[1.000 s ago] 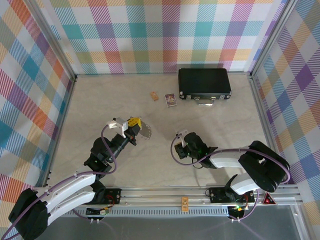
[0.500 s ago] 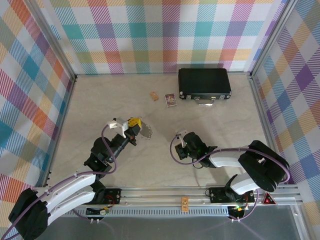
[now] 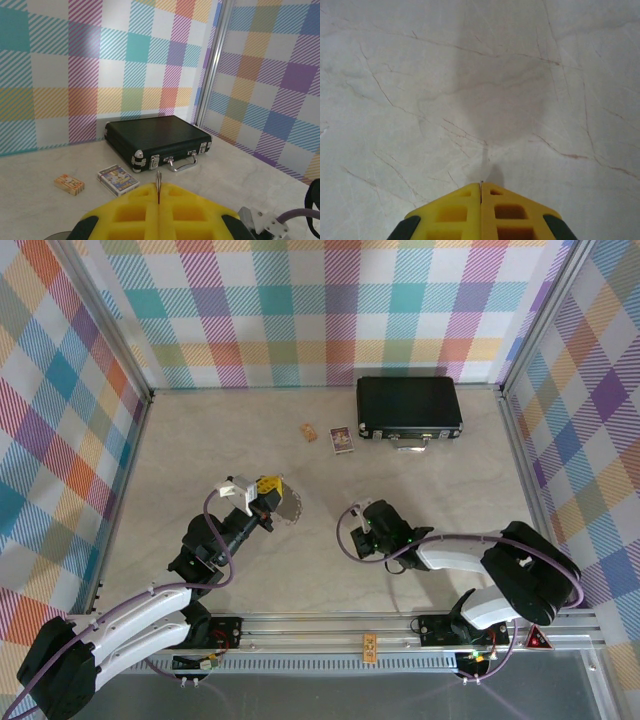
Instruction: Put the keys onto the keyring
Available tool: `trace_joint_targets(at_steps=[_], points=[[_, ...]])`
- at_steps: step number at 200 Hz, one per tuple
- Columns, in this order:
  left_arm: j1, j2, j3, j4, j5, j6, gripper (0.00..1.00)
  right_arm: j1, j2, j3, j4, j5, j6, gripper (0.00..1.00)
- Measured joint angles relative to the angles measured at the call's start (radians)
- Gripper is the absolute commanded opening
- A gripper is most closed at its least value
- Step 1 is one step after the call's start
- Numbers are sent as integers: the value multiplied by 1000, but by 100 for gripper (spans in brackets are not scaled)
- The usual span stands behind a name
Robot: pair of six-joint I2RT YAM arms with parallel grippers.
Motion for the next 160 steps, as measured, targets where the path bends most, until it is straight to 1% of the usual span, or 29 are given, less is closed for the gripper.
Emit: trace_joint_targets(at_steps=[31, 58, 79, 118, 138, 160], points=[[0, -4, 0, 0, 0, 0, 0, 0, -2, 173, -256, 29, -13, 0], [0, -18, 0, 0, -1, 0, 0, -12, 41, 380, -482, 39, -29, 0], [0, -25, 0, 0, -1, 0, 0, -39, 159, 584, -640, 19, -50, 0], [-1, -41, -1, 0, -4, 1, 0, -94, 477, 990, -919, -17, -88, 0], [-2, -56, -2, -1, -7, 6, 0, -110, 585, 1123, -1033, -21, -106, 0], [-2, -66, -2, -1, -12, 15, 0, -111, 631, 1186, -1126, -34, -115, 0]])
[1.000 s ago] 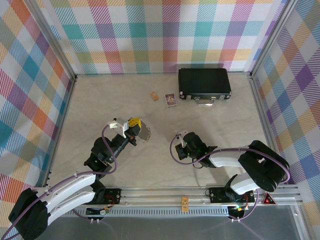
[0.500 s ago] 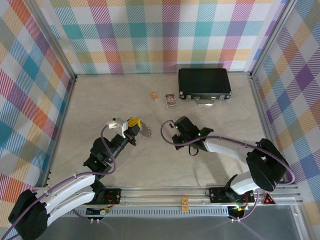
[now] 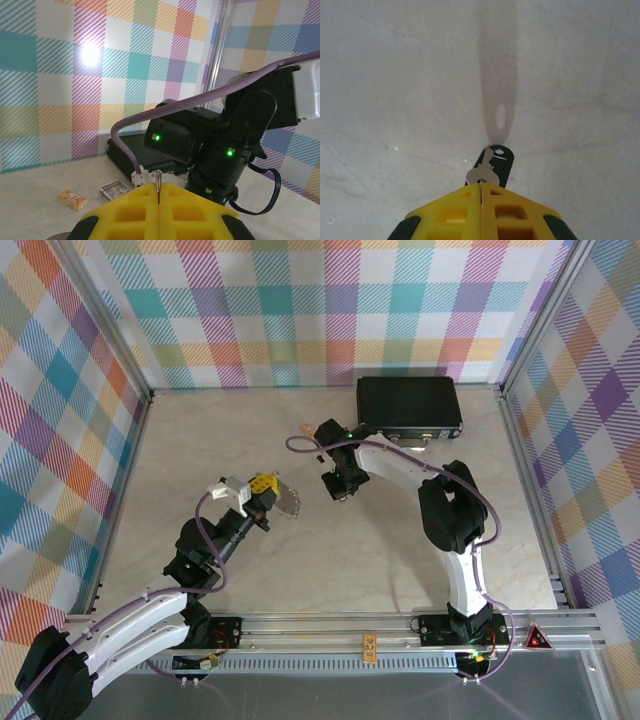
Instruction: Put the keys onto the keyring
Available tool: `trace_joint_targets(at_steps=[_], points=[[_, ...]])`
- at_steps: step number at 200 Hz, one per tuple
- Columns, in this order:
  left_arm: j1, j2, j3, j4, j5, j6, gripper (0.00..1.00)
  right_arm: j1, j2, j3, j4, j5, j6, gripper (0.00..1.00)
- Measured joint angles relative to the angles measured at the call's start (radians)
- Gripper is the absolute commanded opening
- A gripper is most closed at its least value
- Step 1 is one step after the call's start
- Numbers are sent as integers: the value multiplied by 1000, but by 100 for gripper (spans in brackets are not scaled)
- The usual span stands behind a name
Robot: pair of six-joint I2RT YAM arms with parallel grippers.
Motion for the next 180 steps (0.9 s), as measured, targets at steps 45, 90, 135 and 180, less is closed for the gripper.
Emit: trace_joint_targets(at_steps=[45, 90, 135, 180], points=[[-6, -2, 0, 0, 0, 4, 0, 0, 3, -38, -117, -40, -17, 0], [-7, -2, 0, 0, 0, 4, 0, 0, 3, -116, -191, -69, -18, 0], [-8, -2, 0, 0, 0, 4, 0, 0, 3, -142, -241, -85, -18, 0], [-9, -2, 0, 0, 0, 4, 0, 0, 21, -167, -282, -98, -17, 0]])
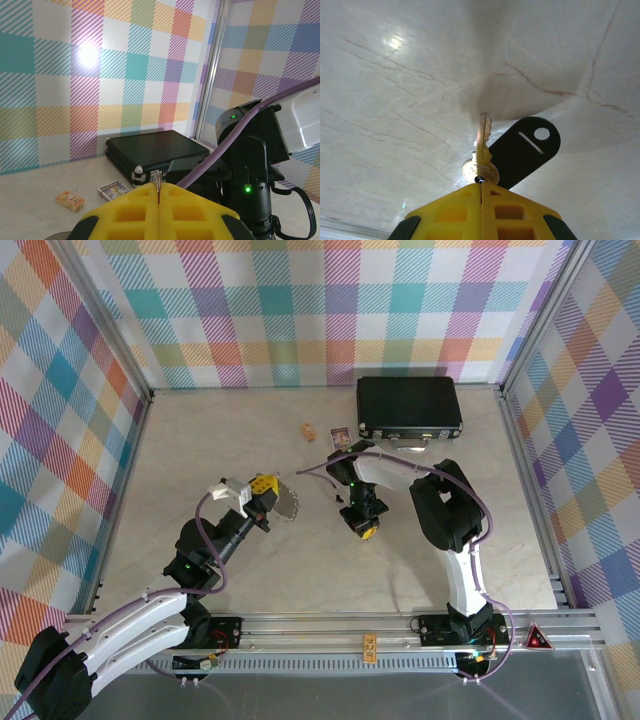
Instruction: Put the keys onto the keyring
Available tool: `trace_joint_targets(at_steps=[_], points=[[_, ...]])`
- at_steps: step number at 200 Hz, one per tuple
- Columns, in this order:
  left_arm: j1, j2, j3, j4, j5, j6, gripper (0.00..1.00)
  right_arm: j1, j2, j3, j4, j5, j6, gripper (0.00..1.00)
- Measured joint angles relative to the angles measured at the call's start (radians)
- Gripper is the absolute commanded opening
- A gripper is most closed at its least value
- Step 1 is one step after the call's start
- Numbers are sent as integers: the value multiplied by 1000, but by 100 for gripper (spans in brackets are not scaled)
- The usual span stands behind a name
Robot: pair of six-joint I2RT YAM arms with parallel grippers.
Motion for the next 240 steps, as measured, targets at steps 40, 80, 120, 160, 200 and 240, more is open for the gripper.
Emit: trace_joint_targets(at_steps=[40, 80, 120, 160, 200, 240], points=[[-3, 0, 0, 0, 1, 0, 0, 0, 45, -4, -26, -6, 0, 0], [-4, -7, 0, 0, 0, 0, 0, 0, 63, -1, -61, -6, 0, 7], [-5, -6, 0, 0, 1, 0, 0, 0, 61, 1, -63, 2, 1, 29], [-11, -2, 0, 0, 2, 3, 0, -1, -2, -7, 2, 21, 10, 31], [-17, 27, 0, 0, 8, 3, 0, -3, -190, -103, 113, 44, 65, 31], [-18, 47, 0, 0, 12, 3, 0, -6, -388, -343, 322, 68, 193, 31]])
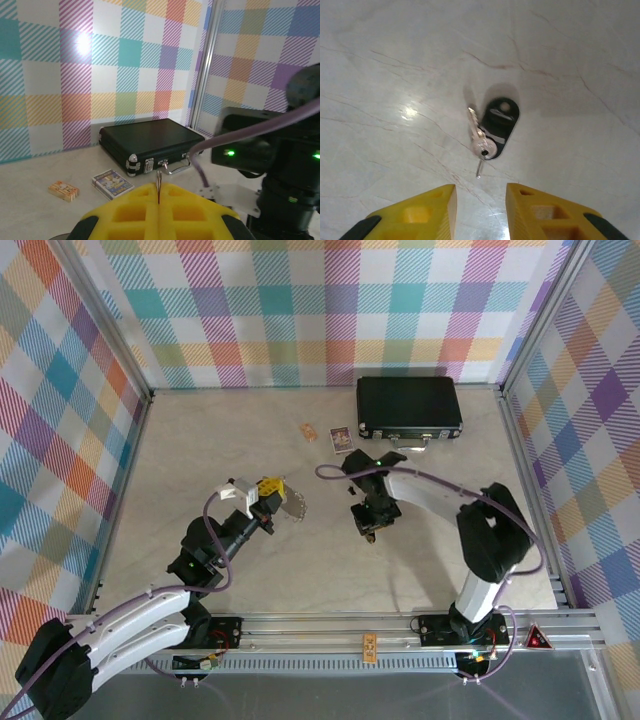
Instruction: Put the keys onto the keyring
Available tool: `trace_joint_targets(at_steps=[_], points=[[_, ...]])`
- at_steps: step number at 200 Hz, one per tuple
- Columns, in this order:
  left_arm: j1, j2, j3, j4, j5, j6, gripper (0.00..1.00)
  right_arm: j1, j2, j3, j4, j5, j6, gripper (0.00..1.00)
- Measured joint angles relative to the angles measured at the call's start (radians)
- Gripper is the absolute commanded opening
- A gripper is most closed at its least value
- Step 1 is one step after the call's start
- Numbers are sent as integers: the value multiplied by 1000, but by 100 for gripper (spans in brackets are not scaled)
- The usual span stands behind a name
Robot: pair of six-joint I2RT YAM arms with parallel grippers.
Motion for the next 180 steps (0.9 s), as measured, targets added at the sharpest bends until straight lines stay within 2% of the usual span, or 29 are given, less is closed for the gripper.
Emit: trace_joint_targets(at_steps=[35, 94, 131, 180], points=[[0, 21, 0, 1, 2, 0, 0, 41, -205, -266, 251, 70, 130, 31], [-3, 32, 0, 2, 8, 0, 0, 187, -407, -577, 609, 257, 299, 31], [-5, 32, 0, 2, 8, 0, 0, 288, -481, -727, 768, 403, 370, 31], [-5, 32, 0, 2, 8, 0, 0, 404, -488, -853, 945, 554, 412, 27]])
